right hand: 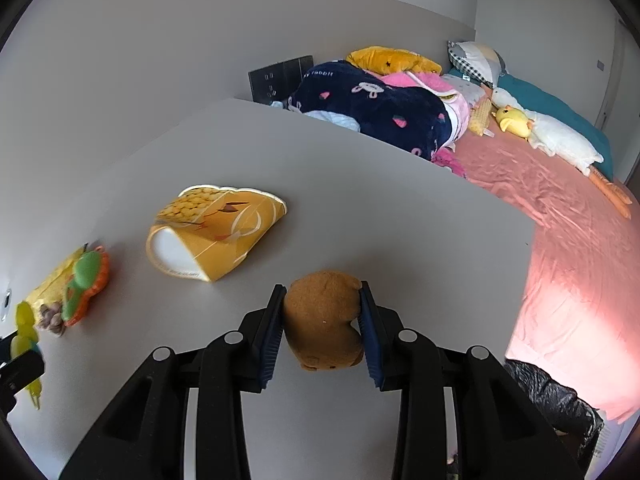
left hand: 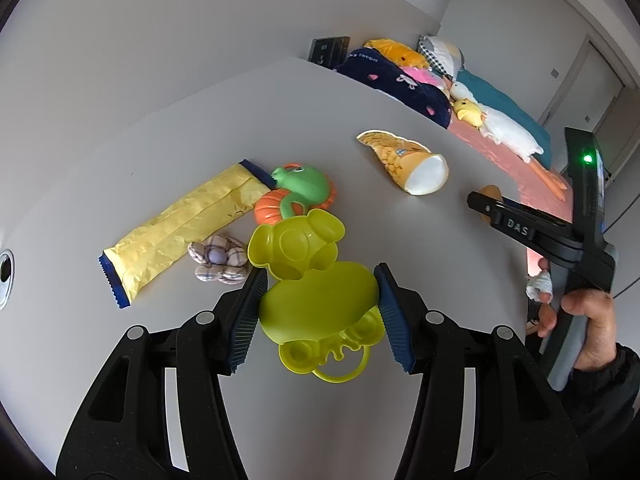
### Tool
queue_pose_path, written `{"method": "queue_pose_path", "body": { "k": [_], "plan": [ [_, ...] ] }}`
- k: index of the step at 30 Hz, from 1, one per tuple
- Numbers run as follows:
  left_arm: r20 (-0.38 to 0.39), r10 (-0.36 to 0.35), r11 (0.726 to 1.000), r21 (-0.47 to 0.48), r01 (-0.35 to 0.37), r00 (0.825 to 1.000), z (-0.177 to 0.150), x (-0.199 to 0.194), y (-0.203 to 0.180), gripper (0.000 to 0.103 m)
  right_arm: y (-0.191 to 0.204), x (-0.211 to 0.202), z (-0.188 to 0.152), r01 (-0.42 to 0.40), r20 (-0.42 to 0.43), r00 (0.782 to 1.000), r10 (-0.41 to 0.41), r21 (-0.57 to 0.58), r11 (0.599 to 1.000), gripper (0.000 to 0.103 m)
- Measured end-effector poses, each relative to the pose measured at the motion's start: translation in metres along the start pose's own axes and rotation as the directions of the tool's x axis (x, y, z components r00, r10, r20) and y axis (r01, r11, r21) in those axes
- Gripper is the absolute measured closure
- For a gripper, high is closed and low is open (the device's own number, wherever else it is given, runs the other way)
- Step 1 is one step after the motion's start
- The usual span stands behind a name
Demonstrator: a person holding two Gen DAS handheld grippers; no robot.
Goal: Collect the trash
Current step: 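Carry the green toy and brown plush over to the black trash bag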
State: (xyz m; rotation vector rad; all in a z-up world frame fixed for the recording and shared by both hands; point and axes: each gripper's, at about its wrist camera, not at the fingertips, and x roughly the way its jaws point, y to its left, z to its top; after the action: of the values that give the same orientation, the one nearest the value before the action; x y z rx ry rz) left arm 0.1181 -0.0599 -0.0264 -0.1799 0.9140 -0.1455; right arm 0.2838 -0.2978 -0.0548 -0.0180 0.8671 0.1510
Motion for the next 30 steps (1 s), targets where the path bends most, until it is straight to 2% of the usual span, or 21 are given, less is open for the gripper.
{"method": "queue_pose_path", "body": {
  "k": [13,30],
  "plan": [
    [0.026,-0.005,0.996,0.086,0.003,1.0,-0.006,-0.011,-0.038,0.049,-0.006,-0.064,-0.038,-0.066,0.038,0.997,0.065,0.039,0.997,0.066],
    [0.032,-0.036,0.987,0.157,0.03,0.999,-0.03,-0.032,-0.092,0.049,-0.028,-0.127,-0.079,-0.085,0.09,0.993,0.079,0.061,0.995,0.066]
  ]
}}
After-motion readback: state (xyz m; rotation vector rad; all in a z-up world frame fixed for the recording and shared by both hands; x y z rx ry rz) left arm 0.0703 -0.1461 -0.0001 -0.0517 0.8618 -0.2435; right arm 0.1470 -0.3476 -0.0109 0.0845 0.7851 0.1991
